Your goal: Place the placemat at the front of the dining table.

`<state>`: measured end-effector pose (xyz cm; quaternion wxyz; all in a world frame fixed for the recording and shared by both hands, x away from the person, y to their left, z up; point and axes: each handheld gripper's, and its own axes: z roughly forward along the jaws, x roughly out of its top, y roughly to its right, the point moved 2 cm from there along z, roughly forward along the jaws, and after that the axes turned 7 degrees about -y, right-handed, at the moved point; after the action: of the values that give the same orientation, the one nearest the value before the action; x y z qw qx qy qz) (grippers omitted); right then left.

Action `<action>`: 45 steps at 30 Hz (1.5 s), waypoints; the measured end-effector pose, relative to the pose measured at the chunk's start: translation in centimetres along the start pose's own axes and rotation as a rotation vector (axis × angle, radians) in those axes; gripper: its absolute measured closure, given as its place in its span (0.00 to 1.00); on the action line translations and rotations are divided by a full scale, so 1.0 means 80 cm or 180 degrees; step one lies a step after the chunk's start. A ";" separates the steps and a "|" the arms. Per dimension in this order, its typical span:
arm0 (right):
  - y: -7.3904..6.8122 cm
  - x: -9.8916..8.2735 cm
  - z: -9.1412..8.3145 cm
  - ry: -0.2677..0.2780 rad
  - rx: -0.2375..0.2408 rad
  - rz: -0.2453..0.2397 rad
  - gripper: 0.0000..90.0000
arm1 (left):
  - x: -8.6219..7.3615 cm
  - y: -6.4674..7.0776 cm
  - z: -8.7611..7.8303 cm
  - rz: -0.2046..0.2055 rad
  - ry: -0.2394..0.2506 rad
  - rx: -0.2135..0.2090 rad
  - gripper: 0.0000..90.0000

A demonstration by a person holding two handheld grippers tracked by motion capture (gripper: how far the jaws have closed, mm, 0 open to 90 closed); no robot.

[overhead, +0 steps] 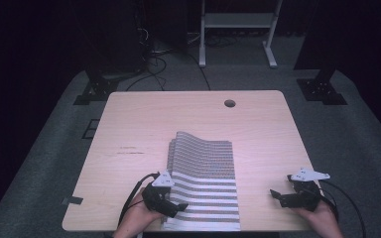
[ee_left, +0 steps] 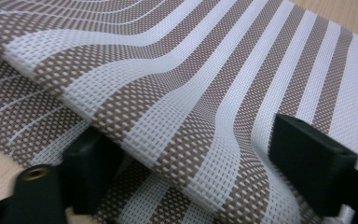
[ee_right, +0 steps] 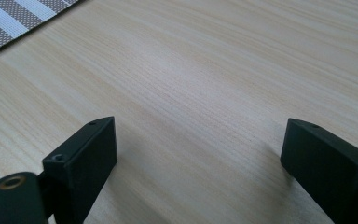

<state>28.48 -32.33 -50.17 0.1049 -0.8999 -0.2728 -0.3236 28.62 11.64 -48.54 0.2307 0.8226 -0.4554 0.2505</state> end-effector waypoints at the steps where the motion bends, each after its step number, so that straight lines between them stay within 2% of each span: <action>1: 0.000 0.000 0.000 0.0001 0.0000 -0.0002 0.10 | 0.000 -0.002 -0.002 -0.0043 0.0013 -0.0011 0.26; 7: 0.000 0.000 0.000 0.0001 0.0001 -0.0001 0.10 | 0.001 -0.004 -0.003 -0.0087 -0.0016 -0.0082 0.45; 10: 0.000 0.000 0.000 -0.0001 0.0000 0.0000 0.10 | 0.004 -0.001 -0.004 -0.0048 -0.0118 -0.0071 0.54; 16: 0.000 0.000 0.000 -0.0001 0.0000 -0.0006 0.10 | 0.008 0.003 -0.006 -0.0101 -0.0254 -0.0131 0.78; 20: 0.000 0.000 0.000 0.0002 -0.0001 -0.0012 0.10 | 0.011 0.006 -0.007 -0.0117 -0.0250 -0.0203 0.93; 22: -0.001 0.000 0.000 -0.0001 0.0001 -0.0006 0.10 | 0.013 0.008 -0.008 -0.0068 -0.0215 -0.0206 0.99; 25: -0.001 -0.001 0.000 0.0002 0.0002 -0.0007 0.10 | 0.013 0.008 -0.008 -0.0062 -0.0228 -0.0218 0.99; 29: -0.001 -0.001 0.000 0.0004 0.0002 -0.0008 0.10 | 0.013 0.006 -0.010 -0.0116 -0.0179 -0.0297 0.99; 35: -0.001 -0.001 0.000 0.0002 0.0002 -0.0006 0.10 | 0.021 0.008 -0.013 -0.0134 -0.0077 -0.0339 0.99; 45: -0.001 -0.001 0.000 0.0001 0.0002 -0.0008 0.10 | 0.038 0.010 -0.017 -0.0065 0.0014 -0.0397 0.99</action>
<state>28.41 -32.32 -50.18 0.1048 -0.8995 -0.2740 -0.3238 29.04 10.16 -45.47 0.2851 0.8106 -0.4612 0.2211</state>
